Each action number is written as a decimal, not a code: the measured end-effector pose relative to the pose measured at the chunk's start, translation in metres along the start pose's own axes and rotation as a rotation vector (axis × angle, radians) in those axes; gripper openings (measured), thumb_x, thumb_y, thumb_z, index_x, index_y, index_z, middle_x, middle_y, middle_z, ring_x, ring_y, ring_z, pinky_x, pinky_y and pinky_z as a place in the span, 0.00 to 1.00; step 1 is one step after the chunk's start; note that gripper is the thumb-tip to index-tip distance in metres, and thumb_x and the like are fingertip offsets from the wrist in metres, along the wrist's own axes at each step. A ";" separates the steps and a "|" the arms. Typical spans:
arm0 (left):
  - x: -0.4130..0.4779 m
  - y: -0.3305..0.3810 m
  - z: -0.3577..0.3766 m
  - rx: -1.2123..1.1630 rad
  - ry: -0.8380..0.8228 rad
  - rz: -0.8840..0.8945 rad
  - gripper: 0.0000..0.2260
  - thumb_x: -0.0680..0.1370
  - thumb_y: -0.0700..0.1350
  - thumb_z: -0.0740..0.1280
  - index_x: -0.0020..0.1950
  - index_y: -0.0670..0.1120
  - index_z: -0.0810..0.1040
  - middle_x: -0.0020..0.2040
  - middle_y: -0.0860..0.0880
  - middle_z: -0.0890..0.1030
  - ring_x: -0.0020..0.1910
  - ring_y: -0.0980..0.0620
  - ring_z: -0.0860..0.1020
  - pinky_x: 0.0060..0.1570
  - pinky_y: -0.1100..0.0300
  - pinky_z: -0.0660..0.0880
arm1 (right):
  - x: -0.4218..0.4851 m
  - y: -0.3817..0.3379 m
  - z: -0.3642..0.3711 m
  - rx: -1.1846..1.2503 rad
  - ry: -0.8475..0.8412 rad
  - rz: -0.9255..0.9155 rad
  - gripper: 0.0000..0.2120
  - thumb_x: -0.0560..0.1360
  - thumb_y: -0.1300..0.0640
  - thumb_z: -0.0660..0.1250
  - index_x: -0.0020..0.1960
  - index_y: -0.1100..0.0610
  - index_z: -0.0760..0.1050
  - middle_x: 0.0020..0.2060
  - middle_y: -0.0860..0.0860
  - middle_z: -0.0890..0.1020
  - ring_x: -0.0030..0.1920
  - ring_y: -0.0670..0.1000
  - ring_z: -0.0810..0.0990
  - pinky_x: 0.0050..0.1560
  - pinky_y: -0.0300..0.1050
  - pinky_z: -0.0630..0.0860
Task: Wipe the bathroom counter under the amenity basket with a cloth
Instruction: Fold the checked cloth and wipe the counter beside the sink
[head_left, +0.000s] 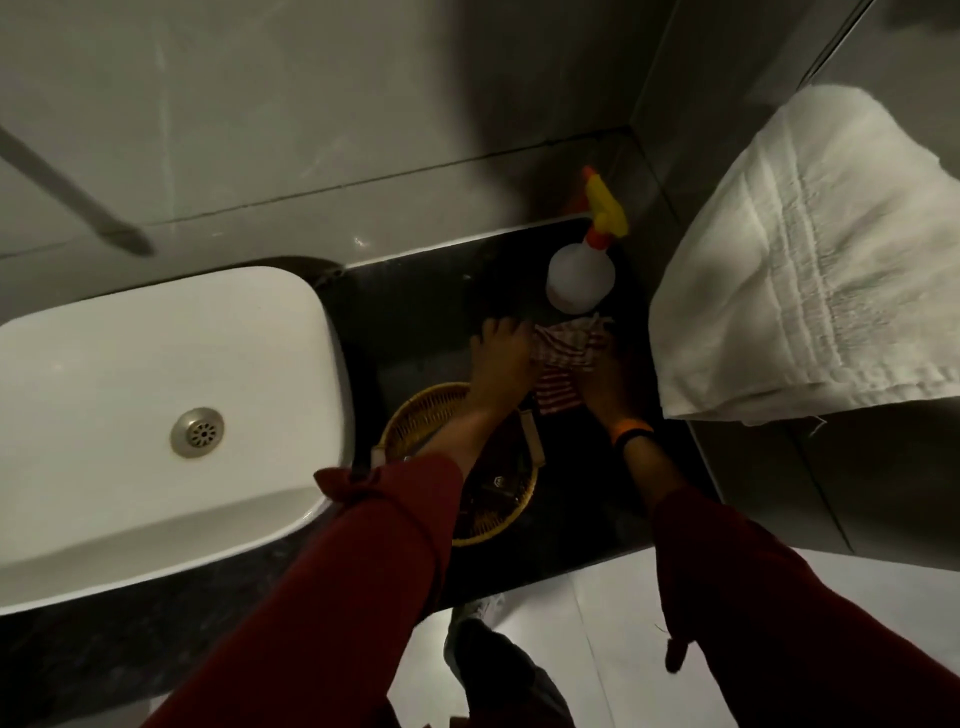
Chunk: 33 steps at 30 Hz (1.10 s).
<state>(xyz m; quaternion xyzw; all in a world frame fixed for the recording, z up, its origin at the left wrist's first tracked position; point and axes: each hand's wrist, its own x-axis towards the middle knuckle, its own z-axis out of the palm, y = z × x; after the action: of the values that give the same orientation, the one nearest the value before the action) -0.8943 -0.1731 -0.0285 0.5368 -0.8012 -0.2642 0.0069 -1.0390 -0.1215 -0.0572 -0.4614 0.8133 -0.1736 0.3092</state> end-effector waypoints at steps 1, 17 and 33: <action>0.008 -0.001 0.005 0.064 -0.036 0.000 0.27 0.79 0.46 0.66 0.77 0.43 0.64 0.74 0.39 0.68 0.73 0.36 0.64 0.69 0.42 0.63 | 0.004 0.002 0.001 0.009 -0.036 0.031 0.23 0.85 0.56 0.57 0.78 0.61 0.61 0.76 0.58 0.67 0.76 0.59 0.66 0.79 0.52 0.61; -0.012 -0.025 -0.048 -0.792 -0.018 -0.215 0.18 0.76 0.49 0.72 0.64 0.44 0.77 0.57 0.43 0.84 0.57 0.42 0.83 0.54 0.51 0.82 | -0.045 -0.074 -0.028 0.723 0.079 0.126 0.05 0.77 0.55 0.70 0.45 0.48 0.83 0.43 0.47 0.86 0.50 0.53 0.86 0.57 0.54 0.83; -0.301 -0.257 -0.194 -1.452 0.525 -0.436 0.15 0.82 0.48 0.64 0.66 0.44 0.77 0.59 0.43 0.84 0.55 0.43 0.84 0.55 0.50 0.82 | -0.257 -0.314 0.148 0.853 -0.381 -0.272 0.23 0.72 0.57 0.77 0.66 0.56 0.76 0.58 0.54 0.85 0.58 0.51 0.85 0.57 0.47 0.82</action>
<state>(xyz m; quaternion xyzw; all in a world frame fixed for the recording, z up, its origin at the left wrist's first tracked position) -0.4896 -0.0669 0.1099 0.5873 -0.2784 -0.5800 0.4910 -0.6401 -0.0615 0.0983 -0.4193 0.5310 -0.4426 0.5886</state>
